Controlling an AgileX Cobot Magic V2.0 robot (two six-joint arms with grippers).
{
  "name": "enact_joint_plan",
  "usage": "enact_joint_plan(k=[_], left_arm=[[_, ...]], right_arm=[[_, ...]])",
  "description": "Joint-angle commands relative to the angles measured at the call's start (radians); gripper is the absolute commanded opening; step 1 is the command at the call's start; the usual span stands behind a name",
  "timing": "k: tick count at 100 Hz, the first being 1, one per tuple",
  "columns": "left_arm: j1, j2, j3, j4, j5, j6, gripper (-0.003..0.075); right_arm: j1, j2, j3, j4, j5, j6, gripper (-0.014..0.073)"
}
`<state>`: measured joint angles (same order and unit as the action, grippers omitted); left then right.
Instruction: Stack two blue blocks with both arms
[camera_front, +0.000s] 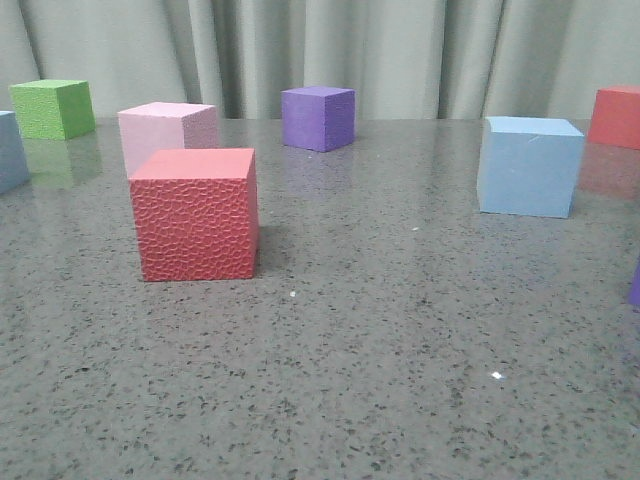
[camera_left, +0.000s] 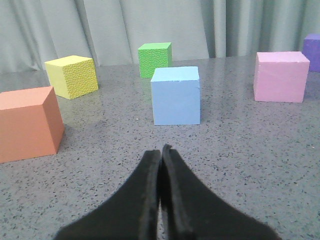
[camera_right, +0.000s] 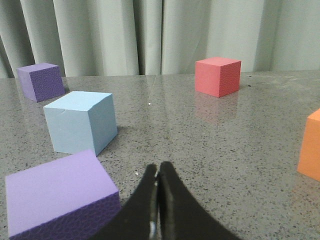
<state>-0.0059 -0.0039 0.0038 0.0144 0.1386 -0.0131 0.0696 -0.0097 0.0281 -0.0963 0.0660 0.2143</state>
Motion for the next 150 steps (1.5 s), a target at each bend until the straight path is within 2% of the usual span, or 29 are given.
enact_joint_plan(k=[1, 70, 106, 125, 139, 150], left_arm=[[0.004, -0.036, 0.024, -0.008, -0.084, -0.002, -0.0019], [0.004, -0.036, 0.024, -0.008, -0.139, -0.002, -0.0019], [0.007, -0.032, 0.013, -0.014, -0.188, -0.002, -0.0020], [0.007, 0.032, -0.096, -0.062, -0.131, -0.004, -0.0020], [0.007, 0.158, -0.201, -0.062, -0.122, -0.004, -0.0020], [0.006, 0.278, -0.300, -0.062, -0.063, -0.004, -0.0020]], right_arm=[[-0.006, -0.019, 0.000, -0.003, -0.075, -0.006, -0.0069], [-0.006, -0.019, 0.000, -0.003, -0.078, -0.006, -0.0069], [-0.003, -0.019, -0.015, 0.001, -0.162, -0.005, -0.0069], [-0.003, 0.019, -0.122, 0.001, -0.019, -0.005, -0.0064], [-0.003, 0.110, -0.254, 0.001, 0.129, -0.005, -0.0060], [-0.003, 0.203, -0.368, 0.001, 0.224, -0.005, -0.0060]])
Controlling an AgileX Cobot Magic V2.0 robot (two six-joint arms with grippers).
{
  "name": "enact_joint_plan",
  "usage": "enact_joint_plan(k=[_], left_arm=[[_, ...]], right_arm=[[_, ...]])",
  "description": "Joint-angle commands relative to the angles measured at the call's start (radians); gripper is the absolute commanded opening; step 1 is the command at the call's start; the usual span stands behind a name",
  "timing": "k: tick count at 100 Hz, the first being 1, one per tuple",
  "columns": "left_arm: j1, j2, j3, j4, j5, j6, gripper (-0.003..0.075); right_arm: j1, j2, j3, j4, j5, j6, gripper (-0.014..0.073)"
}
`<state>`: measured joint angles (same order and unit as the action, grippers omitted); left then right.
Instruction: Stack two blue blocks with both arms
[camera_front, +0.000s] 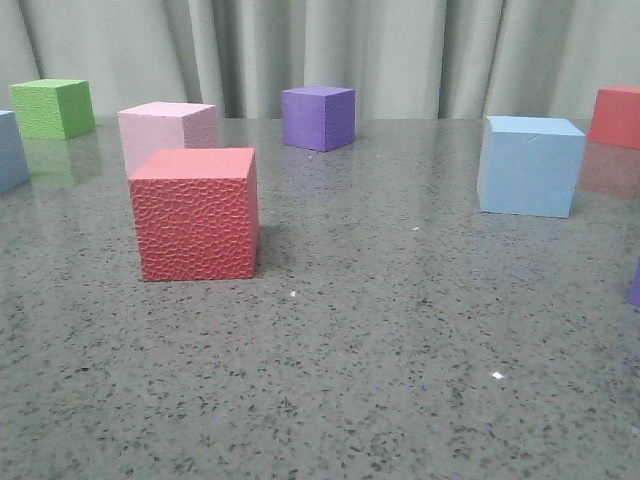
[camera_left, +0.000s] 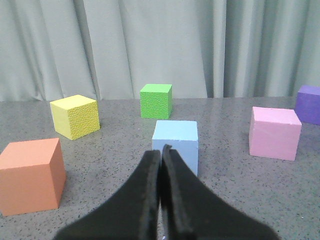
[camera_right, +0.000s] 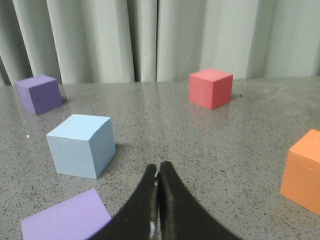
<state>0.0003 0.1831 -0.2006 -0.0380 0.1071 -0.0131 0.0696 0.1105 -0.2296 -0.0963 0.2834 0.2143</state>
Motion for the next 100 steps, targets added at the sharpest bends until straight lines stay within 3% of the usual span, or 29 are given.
enact_joint_plan(k=[1, 30, 44, 55, 67, 80, 91, 100], left_arm=[[0.000, 0.098, -0.110, -0.009, -0.025, -0.004, -0.0020], [0.000, 0.356, -0.369, -0.009, 0.201, -0.004, -0.0019], [0.000, 0.416, -0.434, -0.009, 0.218, -0.004, -0.0014], [0.000, 0.440, -0.461, -0.009, 0.215, -0.004, 0.0092], [0.000, 0.442, -0.464, -0.009, 0.213, -0.004, 0.0328], [0.000, 0.442, -0.464, -0.009, 0.213, -0.004, 0.0558], [0.000, 0.442, -0.464, -0.009, 0.215, -0.004, 0.0635], [0.000, 0.442, -0.464, -0.009, 0.215, -0.004, 0.0635]], right_arm=[[-0.003, 0.096, -0.117, 0.001, 0.020, -0.005, -0.0060], [-0.003, 0.335, -0.322, 0.001, 0.192, -0.006, -0.0060], [-0.003, 0.407, -0.358, 0.001, 0.217, -0.006, -0.0056], [-0.003, 0.430, -0.363, 0.001, 0.219, -0.006, -0.0022], [-0.003, 0.433, -0.363, 0.001, 0.219, -0.006, 0.0127], [-0.003, 0.433, -0.363, 0.001, 0.215, -0.006, 0.0396], [-0.003, 0.433, -0.363, 0.001, 0.216, -0.006, 0.0586], [-0.003, 0.433, -0.363, 0.001, 0.220, -0.006, 0.0663]])
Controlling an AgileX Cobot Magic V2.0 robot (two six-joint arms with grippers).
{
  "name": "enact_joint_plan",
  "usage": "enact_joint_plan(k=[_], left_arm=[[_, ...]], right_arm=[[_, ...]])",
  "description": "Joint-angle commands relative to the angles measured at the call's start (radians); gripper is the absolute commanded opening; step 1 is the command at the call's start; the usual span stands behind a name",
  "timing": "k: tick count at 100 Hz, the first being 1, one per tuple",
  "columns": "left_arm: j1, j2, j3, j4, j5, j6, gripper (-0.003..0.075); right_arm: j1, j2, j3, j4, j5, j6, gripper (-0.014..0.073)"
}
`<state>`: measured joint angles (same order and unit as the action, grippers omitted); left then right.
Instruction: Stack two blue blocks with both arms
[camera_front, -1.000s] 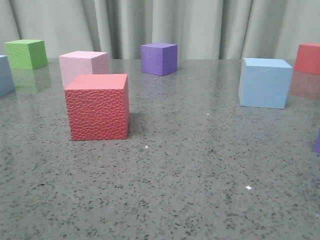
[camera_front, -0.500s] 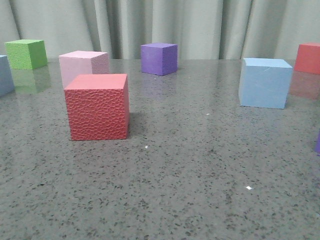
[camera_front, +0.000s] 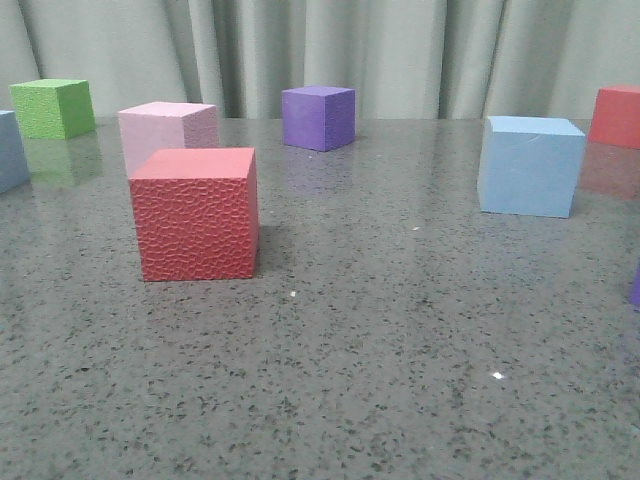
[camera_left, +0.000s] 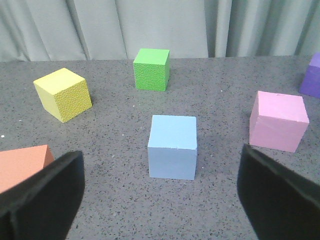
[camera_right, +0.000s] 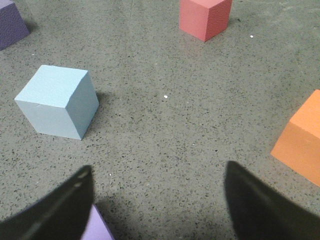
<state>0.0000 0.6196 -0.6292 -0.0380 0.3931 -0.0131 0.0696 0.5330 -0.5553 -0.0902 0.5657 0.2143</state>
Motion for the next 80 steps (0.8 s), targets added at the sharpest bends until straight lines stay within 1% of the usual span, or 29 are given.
enact_joint_plan(k=[1, 23, 38, 46, 63, 80], left_arm=[[0.000, 0.005, -0.035, -0.009, -0.071, -0.004, 0.0635], [0.000, 0.005, -0.035, -0.027, -0.080, -0.004, 0.0601], [0.000, 0.005, -0.035, -0.058, -0.085, -0.004, 0.0564], [0.001, 0.005, -0.035, -0.079, -0.085, -0.004, 0.0550], [0.000, 0.005, -0.035, -0.081, -0.086, -0.004, 0.0544], [0.000, 0.005, -0.035, -0.081, -0.086, -0.004, 0.0544]], right_arm=[[-0.003, 0.010, -0.037, -0.005, -0.062, -0.006, 0.0663], [-0.003, 0.010, -0.037, -0.008, -0.097, -0.006, 0.0652], [-0.003, 0.026, -0.066, 0.045, -0.100, -0.005, 0.0652], [-0.003, 0.076, -0.132, 0.060, -0.039, -0.005, 0.0652], [0.010, 0.257, -0.354, 0.080, 0.134, -0.006, 0.0652], [0.084, 0.460, -0.579, 0.100, 0.303, -0.004, 0.0652]])
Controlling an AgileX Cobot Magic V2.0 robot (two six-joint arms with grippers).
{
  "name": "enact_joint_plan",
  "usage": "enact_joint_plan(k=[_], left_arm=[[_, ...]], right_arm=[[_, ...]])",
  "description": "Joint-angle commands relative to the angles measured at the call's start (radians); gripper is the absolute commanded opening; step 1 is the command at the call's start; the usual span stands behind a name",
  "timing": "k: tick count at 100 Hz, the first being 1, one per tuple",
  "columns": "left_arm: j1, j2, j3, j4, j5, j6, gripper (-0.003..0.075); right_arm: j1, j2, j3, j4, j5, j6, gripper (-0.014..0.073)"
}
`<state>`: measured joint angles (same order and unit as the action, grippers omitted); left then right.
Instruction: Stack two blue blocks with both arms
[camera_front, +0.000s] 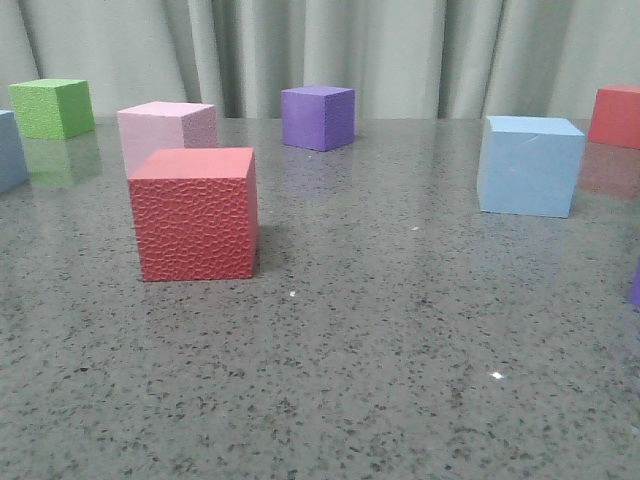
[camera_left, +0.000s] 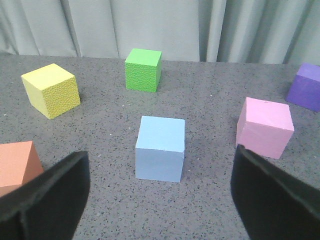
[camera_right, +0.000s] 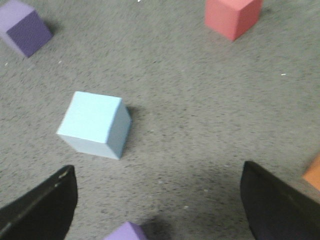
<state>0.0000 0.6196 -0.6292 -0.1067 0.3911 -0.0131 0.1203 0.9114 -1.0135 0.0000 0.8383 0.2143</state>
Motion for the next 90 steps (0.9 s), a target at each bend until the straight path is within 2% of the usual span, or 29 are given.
enact_joint_plan(k=[1, 17, 39, 64, 90], left_arm=[[0.000, 0.005, -0.035, -0.012, -0.084, -0.004, 0.0544], [0.000, 0.005, -0.035, -0.012, -0.084, -0.004, 0.0544], [0.000, 0.005, -0.035, -0.012, -0.084, -0.004, 0.0544], [0.000, 0.005, -0.035, -0.012, -0.084, -0.004, 0.0544], [0.000, 0.005, -0.035, -0.010, -0.084, -0.004, 0.0544]], right_arm=[[0.036, 0.099, -0.130, 0.010, 0.045, -0.004, 0.0652], [0.076, 0.293, -0.317, 0.010, 0.185, 0.030, 0.0652], [0.080, 0.512, -0.476, 0.020, 0.247, 0.100, 0.0652], [0.112, 0.677, -0.548, 0.066, 0.263, 0.164, 0.0652], [0.147, 0.758, -0.595, 0.090, 0.267, 0.232, 0.0652]])
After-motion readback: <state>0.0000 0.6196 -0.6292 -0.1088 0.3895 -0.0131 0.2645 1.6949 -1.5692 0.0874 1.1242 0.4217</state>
